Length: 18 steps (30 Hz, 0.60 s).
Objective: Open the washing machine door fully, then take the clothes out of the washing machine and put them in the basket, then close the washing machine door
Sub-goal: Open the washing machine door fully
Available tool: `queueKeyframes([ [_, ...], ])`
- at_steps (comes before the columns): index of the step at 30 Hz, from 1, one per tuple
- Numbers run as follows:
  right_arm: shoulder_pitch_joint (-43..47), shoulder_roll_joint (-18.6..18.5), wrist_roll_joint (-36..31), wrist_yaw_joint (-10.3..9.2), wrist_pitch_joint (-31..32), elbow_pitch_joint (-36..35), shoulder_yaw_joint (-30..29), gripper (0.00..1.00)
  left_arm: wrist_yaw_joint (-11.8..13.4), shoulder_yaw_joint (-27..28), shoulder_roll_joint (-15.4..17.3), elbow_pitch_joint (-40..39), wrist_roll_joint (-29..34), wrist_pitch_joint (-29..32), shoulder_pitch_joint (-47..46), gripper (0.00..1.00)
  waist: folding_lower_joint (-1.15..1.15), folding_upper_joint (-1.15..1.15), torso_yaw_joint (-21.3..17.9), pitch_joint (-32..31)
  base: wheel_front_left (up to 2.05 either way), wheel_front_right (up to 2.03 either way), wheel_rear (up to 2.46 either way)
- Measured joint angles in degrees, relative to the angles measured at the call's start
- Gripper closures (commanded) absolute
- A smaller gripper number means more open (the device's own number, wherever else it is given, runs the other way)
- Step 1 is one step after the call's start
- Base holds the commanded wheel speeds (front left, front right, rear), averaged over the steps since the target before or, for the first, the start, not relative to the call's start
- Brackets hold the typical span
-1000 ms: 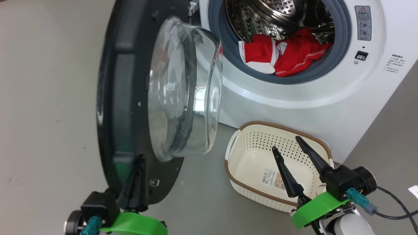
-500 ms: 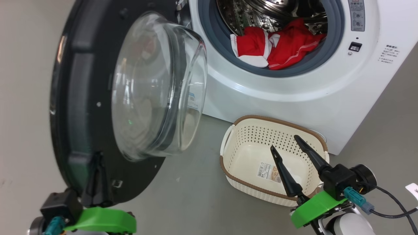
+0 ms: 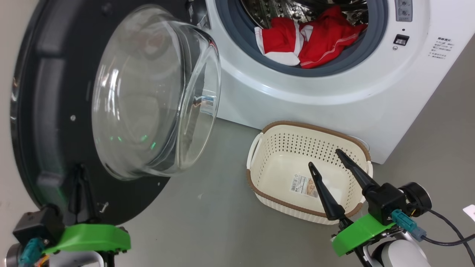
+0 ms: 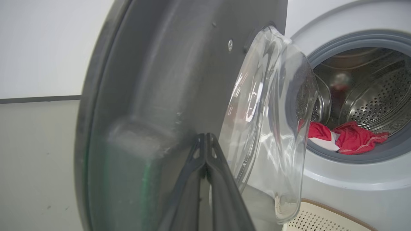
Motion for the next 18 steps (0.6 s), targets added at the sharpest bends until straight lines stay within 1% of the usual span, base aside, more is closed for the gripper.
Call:
queueKeyframes([
  [7, 0.0, 0.0, -0.9, 0.0, 1.3, -1.4, 0.0, 0.0, -0.2, 2.0, -0.2, 2.8, -3.0, -1.8, -2.4, 1.0, 0.0, 0.0, 0.4, 1.6, 0.0, 0.0, 0.0],
  [11, 0.0, 0.0, -2.3, 0.0, 1.8, -1.9, 0.0, 0.0, -0.6, 2.8, -0.3, 5.1, -3.5, -2.5, -3.8, 1.0, 0.0, 0.0, 0.8, 2.3, 0.0, 0.0, 0.0],
  [18, 0.0, -0.2, -2.6, 0.0, 2.6, -2.8, 0.0, 0.0, -1.1, 3.8, -0.2, 8.9, -3.9, -3.7, -6.3, 1.0, 0.0, 0.0, 1.5, 2.9, 0.0, 0.0, 0.0],
])
